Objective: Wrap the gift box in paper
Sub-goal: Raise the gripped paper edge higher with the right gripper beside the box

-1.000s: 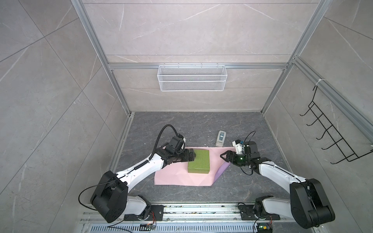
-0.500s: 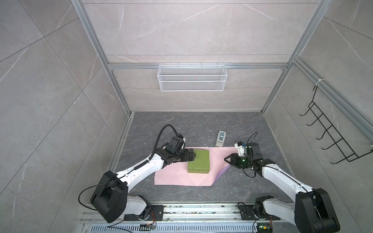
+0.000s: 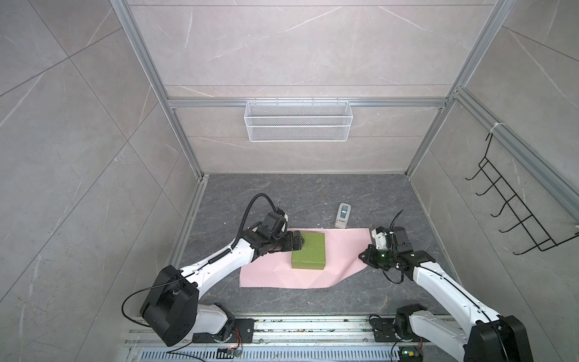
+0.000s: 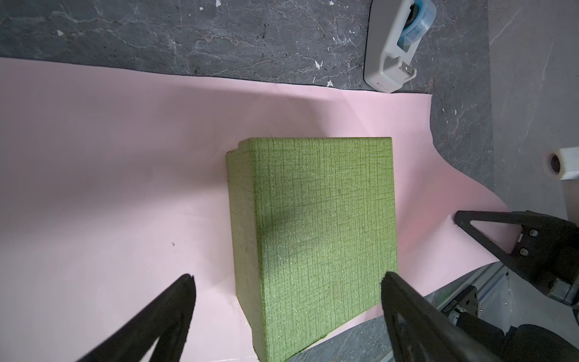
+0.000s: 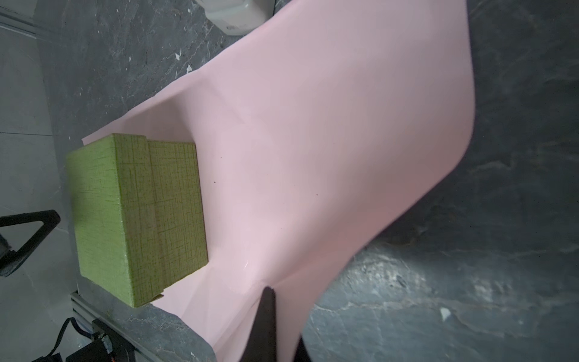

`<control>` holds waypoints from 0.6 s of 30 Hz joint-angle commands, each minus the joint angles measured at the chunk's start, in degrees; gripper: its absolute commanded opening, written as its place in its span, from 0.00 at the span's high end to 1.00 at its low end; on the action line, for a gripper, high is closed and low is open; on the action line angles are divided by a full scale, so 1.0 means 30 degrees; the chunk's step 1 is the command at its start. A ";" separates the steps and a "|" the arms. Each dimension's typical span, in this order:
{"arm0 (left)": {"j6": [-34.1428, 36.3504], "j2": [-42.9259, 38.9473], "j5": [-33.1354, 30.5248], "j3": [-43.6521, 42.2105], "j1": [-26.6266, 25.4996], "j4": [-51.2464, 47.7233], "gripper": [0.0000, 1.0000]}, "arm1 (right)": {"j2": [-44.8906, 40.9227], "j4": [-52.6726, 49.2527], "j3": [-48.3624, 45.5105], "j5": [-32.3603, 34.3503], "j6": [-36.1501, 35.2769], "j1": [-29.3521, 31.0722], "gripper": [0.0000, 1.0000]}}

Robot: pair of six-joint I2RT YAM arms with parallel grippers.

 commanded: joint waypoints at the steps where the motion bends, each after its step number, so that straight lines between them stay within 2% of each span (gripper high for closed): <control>1: -0.0460 -0.0225 0.0457 0.1000 -0.0016 -0.0042 0.07 | -0.0895 -0.1181 0.0561 0.0610 -0.0395 0.0406 1.00; 9: -0.1721 0.0081 0.2114 0.1821 -0.0047 0.0572 0.08 | -0.2198 -0.0067 0.1400 0.0533 0.0112 0.2906 1.00; 18: -0.3744 0.1250 0.4363 0.2952 -0.0243 0.1930 0.11 | -0.0925 0.1403 0.2809 0.2059 0.1491 0.6800 1.00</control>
